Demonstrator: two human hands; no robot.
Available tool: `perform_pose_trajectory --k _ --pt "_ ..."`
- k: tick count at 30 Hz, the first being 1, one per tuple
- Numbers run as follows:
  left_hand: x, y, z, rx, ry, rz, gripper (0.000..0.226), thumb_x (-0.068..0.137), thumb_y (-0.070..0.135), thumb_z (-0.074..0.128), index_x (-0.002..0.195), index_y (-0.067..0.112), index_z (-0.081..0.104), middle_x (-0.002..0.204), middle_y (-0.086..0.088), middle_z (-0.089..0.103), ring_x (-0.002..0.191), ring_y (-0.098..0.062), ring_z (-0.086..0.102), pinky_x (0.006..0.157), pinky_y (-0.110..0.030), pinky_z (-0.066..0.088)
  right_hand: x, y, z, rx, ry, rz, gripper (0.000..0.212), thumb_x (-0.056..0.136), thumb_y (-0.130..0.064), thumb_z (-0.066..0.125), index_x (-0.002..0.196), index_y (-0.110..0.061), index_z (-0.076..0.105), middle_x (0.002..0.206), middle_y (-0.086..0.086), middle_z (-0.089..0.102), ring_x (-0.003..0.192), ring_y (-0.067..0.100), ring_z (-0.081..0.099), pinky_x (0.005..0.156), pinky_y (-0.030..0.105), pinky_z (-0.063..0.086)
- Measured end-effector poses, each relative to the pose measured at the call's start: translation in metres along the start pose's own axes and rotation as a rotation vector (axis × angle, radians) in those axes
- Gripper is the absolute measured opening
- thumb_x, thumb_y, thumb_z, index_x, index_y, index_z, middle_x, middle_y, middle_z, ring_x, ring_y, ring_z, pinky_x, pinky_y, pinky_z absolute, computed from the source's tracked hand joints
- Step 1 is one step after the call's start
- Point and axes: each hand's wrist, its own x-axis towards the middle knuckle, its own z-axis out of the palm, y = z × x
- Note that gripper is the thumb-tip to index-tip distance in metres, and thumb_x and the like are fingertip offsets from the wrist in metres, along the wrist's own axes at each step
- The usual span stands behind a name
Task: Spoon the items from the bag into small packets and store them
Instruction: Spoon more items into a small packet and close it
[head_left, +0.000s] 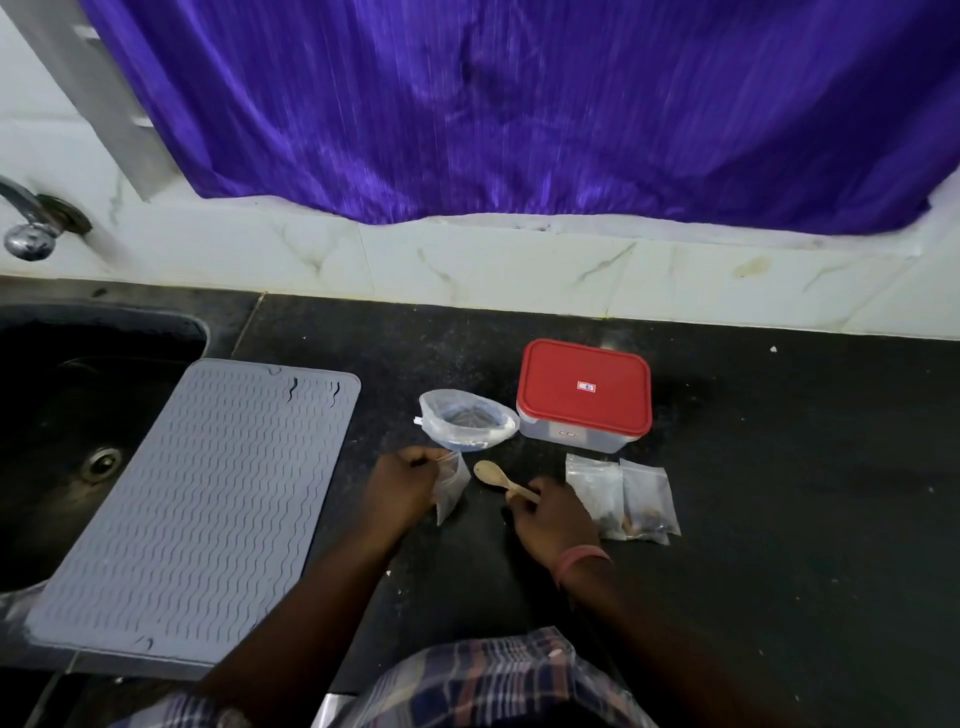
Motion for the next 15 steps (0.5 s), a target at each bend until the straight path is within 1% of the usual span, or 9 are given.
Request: perform_pose_trajectory --k 2,3,5,7,9,10,12,13,15 --pt "0.000 0.008 0.000 0.054 -0.027 0.051 0.021 0.093 0.010 0.061 0.094 0.021 0.079 0.088 0.001 0.078 0.083 -0.017 0.074 0.079 -0.039 0.060 -0.006 -0.007 -0.007 -0.240 0.010 -0.044 0.043 0.089 -0.056 0.054 0.117 -0.022 0.055 0.123 0.008 0.049 0.106 0.033 0.062 0.088 0.040 0.051" --pt "0.000 0.013 0.000 0.077 -0.044 0.079 0.018 0.092 0.009 0.062 0.093 0.018 0.078 0.088 0.000 0.078 0.081 -0.017 0.073 0.075 -0.036 0.059 -0.009 -0.012 -0.012 -0.309 0.057 -0.103 0.045 0.090 -0.055 0.054 0.121 -0.022 0.053 0.128 0.009 0.045 0.109 0.033 0.060 0.089 0.042 0.051" --pt "-0.001 0.024 -0.002 0.099 -0.093 0.114 0.011 0.090 0.009 0.066 0.095 0.010 0.076 0.089 -0.005 0.076 0.080 -0.017 0.070 0.070 -0.029 0.055 -0.010 -0.021 -0.021 -0.272 0.165 -0.335 0.048 0.091 -0.048 0.055 0.132 -0.024 0.050 0.136 0.007 0.047 0.119 0.030 0.055 0.097 0.044 0.049" --pt "0.000 0.032 -0.004 0.101 -0.145 0.130 0.010 0.089 0.010 0.068 0.097 0.007 0.075 0.093 -0.009 0.076 0.085 -0.020 0.070 0.075 -0.031 0.055 -0.009 -0.032 -0.031 -0.063 0.130 -0.553 0.047 0.091 -0.031 0.061 0.136 -0.026 0.052 0.132 0.001 0.057 0.122 0.019 0.054 0.105 0.038 0.045" --pt "-0.002 0.039 -0.006 0.102 -0.164 0.136 0.011 0.090 0.012 0.068 0.099 0.009 0.074 0.095 -0.008 0.076 0.086 -0.020 0.071 0.079 -0.033 0.056 -0.012 -0.041 -0.039 0.246 -0.027 -0.540 0.039 0.090 -0.011 0.067 0.126 -0.023 0.062 0.115 -0.009 0.067 0.109 0.001 0.060 0.100 0.024 0.048" --pt "-0.003 0.042 -0.006 0.094 -0.159 0.144 0.012 0.091 0.012 0.068 0.101 0.009 0.074 0.096 -0.008 0.076 0.084 -0.018 0.071 0.075 -0.030 0.057 -0.014 -0.043 -0.043 0.384 -0.083 -0.511 0.033 0.089 -0.006 0.068 0.119 -0.021 0.067 0.106 -0.011 0.070 0.102 -0.002 0.064 0.095 0.020 0.050" --pt "-0.005 0.046 -0.007 0.055 -0.143 0.153 0.014 0.091 0.010 0.068 0.105 0.007 0.072 0.098 -0.010 0.075 0.083 -0.018 0.070 0.066 -0.024 0.056 -0.015 -0.042 -0.047 0.577 -0.104 -0.468 0.025 0.088 -0.005 0.071 0.110 -0.017 0.071 0.098 -0.004 0.074 0.096 0.006 0.069 0.088 0.023 0.054" --pt "-0.007 0.047 -0.008 0.033 -0.144 0.153 0.015 0.091 0.008 0.068 0.106 0.005 0.070 0.100 -0.011 0.075 0.085 -0.020 0.070 0.065 -0.023 0.056 -0.016 -0.040 -0.048 0.641 -0.113 -0.459 0.023 0.087 -0.005 0.073 0.108 -0.016 0.072 0.098 -0.001 0.075 0.096 0.011 0.069 0.085 0.024 0.056" --pt "-0.008 0.047 -0.005 0.006 -0.154 0.150 0.017 0.089 0.006 0.071 0.106 0.005 0.070 0.099 -0.013 0.075 0.085 -0.023 0.069 0.065 -0.026 0.056 -0.017 -0.036 -0.050 0.723 -0.104 -0.446 0.019 0.086 -0.007 0.075 0.105 -0.012 0.074 0.098 0.002 0.075 0.095 0.013 0.070 0.082 0.023 0.055"
